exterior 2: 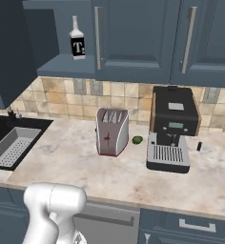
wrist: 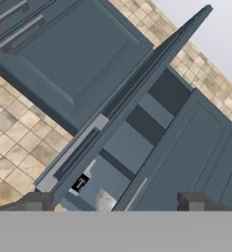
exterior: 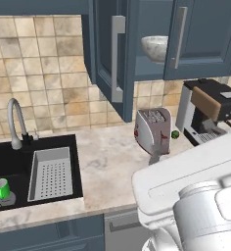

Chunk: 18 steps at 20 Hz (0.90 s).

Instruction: Pick the mug and place it in the sink. Pick the bowl and place it in the open cabinet and then close the cabinet.

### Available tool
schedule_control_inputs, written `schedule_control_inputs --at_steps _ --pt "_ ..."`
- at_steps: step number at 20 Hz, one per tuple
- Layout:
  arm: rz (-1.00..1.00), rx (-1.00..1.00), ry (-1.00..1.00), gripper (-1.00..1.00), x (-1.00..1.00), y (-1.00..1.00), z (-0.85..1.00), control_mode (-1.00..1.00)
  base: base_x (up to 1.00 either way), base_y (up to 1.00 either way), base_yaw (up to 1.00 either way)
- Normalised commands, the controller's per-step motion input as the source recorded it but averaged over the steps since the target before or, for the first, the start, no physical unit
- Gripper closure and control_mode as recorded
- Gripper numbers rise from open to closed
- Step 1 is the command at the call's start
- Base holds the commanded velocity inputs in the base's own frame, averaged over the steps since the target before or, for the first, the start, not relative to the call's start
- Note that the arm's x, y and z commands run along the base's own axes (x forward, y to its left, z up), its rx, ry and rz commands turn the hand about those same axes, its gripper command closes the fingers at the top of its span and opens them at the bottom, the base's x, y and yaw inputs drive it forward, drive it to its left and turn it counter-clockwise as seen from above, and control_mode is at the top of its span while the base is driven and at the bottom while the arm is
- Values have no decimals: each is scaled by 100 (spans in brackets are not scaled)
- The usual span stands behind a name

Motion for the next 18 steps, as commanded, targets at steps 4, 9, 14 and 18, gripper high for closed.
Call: schedule_control_inputs --at_steps 4,9,14,18 --pt "0 0 -10 -100 32 1 -17 -100 0 0 0" --pt "0 0 0 -100 48 2 -19 -100 0 0 0" --pt "0 6 0 -100 64 0 -42 -100 0 0 0" --pt "0 10 -3 -100 55 0 -42 -100 0 0 0"
